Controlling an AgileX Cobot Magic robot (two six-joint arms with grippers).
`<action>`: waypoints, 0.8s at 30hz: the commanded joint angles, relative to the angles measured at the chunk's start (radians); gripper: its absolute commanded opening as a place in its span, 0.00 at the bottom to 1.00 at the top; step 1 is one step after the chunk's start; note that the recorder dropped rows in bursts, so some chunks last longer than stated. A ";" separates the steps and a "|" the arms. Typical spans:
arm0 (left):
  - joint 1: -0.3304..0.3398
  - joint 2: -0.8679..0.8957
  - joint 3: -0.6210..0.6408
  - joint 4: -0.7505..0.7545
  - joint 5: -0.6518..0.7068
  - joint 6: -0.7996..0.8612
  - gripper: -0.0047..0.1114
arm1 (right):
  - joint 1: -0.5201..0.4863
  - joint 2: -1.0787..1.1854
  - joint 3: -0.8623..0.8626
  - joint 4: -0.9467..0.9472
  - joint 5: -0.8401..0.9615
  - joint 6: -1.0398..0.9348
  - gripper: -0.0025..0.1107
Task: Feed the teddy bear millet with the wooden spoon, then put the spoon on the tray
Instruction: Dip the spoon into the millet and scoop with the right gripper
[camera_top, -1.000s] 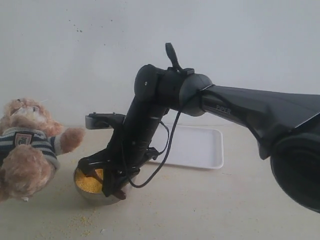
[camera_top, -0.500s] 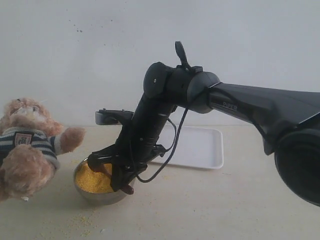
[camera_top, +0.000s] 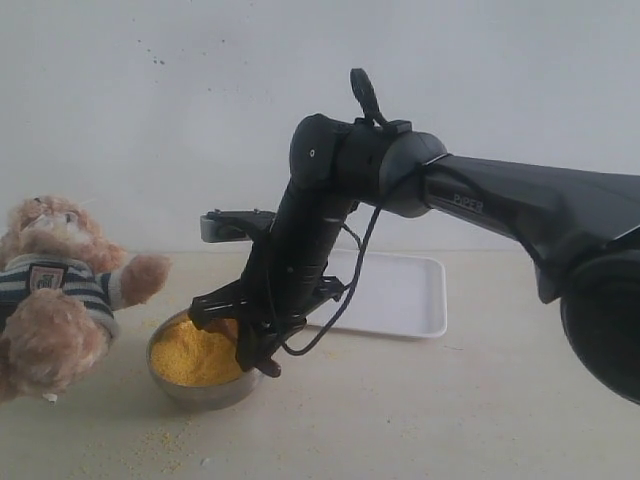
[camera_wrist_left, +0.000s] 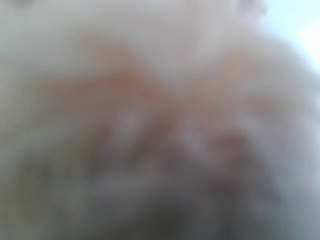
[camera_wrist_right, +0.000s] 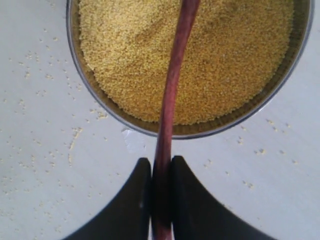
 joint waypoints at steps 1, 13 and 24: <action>0.002 0.001 -0.004 -0.014 0.036 0.008 0.08 | -0.001 -0.042 -0.006 0.019 -0.002 0.008 0.02; 0.002 0.001 -0.004 -0.014 0.036 0.008 0.08 | -0.001 -0.138 0.158 -0.025 -0.002 -0.022 0.02; 0.002 0.001 -0.004 -0.014 0.036 0.008 0.08 | -0.001 -0.078 0.156 0.012 -0.002 -0.017 0.02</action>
